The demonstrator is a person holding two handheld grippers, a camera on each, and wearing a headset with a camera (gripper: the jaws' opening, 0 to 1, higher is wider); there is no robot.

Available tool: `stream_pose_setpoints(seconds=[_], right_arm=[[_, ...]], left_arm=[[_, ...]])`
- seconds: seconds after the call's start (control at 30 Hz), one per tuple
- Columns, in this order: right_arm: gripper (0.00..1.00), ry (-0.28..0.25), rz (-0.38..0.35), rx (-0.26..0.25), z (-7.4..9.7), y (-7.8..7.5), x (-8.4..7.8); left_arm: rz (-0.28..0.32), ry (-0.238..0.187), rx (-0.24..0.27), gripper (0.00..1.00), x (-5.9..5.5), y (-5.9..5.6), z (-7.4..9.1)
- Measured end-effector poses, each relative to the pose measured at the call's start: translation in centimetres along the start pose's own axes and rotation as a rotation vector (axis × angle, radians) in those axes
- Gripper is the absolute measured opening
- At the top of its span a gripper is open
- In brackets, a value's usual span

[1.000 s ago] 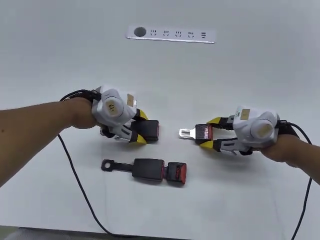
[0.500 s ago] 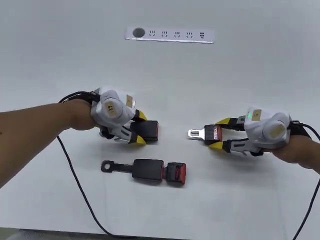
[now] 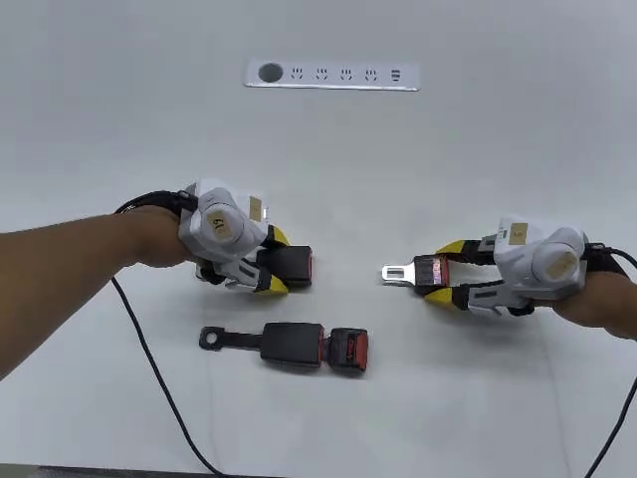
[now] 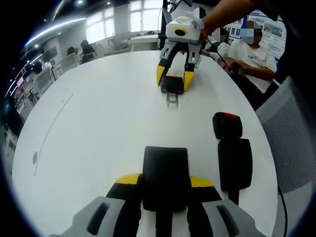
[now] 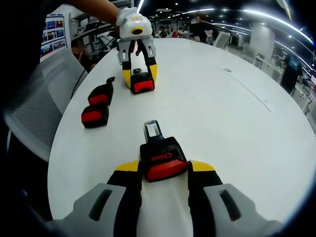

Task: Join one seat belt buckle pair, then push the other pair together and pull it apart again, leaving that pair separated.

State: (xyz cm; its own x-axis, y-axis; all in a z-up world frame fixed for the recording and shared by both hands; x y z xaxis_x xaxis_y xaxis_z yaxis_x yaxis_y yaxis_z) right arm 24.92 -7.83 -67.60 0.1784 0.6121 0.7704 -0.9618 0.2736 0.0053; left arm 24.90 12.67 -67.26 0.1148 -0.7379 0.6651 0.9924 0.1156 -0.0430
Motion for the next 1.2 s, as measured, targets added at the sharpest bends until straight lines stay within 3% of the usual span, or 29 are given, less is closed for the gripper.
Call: stream_pose_setpoints(seconds=[0.1, 0.2, 0.27, 0.3, 0.33, 0.4, 0.53, 0.57, 0.63, 0.7, 0.77, 0.93, 0.97, 1.0, 1.2], right_arm=[[0.36, 0.013, -0.009, -0.020, 0.0, 0.0, 0.0], [0.39, 0.005, -0.033, -0.076, 0.1, -0.6, 0.3], [0.49, -0.043, -0.131, -0.067, 0.1, -0.2, 1.1], [0.60, -0.044, -0.134, -0.067, 0.2, -0.2, 1.2], [0.65, -0.050, -0.116, -0.077, 0.1, -0.5, 1.1], [0.65, -0.052, -0.120, -0.113, 0.4, -0.7, 1.2], [0.77, -0.094, -0.171, -0.207, 1.3, -1.2, 2.5], [0.78, -0.103, -0.179, -0.230, 1.6, -1.4, 2.8], [0.78, -0.126, -0.211, -0.283, 1.9, -1.7, 3.0], [0.82, -0.156, -0.227, -0.329, 2.3, -1.6, 3.7], [0.86, -0.178, -0.238, -0.369, 2.7, -1.3, 4.3], [0.89, -0.229, -0.269, -0.443, 3.5, -0.1, 6.1], [0.92, -0.238, -0.273, -0.452, 3.6, 0.1, 6.3], [0.94, -0.245, -0.269, -0.469, 3.7, 0.3, 6.5], [0.95, -0.260, -0.285, -0.527, 4.0, 1.7, 7.2]], left_arm=[[0.014, 0.007, 0.012, 0.38, 0.3, -0.3, 0.0], [0.036, 0.013, -0.013, 0.48, 0.2, -1.1, 0.4], [0.079, -0.018, -0.009, 0.56, 0.6, -1.3, 0.8], [0.085, -0.022, -0.004, 0.57, 0.6, -1.2, 1.0], [0.117, -0.045, 0.022, 0.59, 0.9, -1.1, 1.3], [0.162, -0.095, 0.061, 0.64, 1.7, -0.8, 2.1], [0.201, -0.099, 0.190, 0.82, 1.6, 0.5, 3.5], [0.239, -0.129, 0.218, 0.86, 1.5, 1.0, 4.0], [0.264, -0.198, 0.280, 0.86, 2.2, 1.3, 4.9], [0.272, -0.206, 0.358, 0.87, 1.9, 1.8, 6.0], [0.313, -0.239, 0.400, 0.89, 1.9, 1.8, 6.7], [0.403, -0.345, 0.558, 0.98, 2.1, 1.7, 9.3], [0.418, -0.359, 0.584, 0.99, 1.6, 1.7, 9.4], [0.451, -0.357, 0.617, 1.00, 1.1, 1.5, 9.9], [0.551, -0.366, 0.680, 1.00, -0.6, -0.1, 11.5]])
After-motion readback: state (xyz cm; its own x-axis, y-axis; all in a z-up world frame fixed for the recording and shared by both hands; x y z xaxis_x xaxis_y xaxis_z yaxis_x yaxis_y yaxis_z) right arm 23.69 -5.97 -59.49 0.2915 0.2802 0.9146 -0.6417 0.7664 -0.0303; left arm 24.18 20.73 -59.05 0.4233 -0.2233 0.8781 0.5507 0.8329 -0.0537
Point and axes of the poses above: the centre of the closed fingertips' face, and the gripper's own axes: z roughly backward along the fingers, y roughly to its left, x roughly out of its top, the point moved 2 cm from there along z, roughly backward along the fingers, and after that the axes turned 6 degrees about -y, right-handed, at the moved point
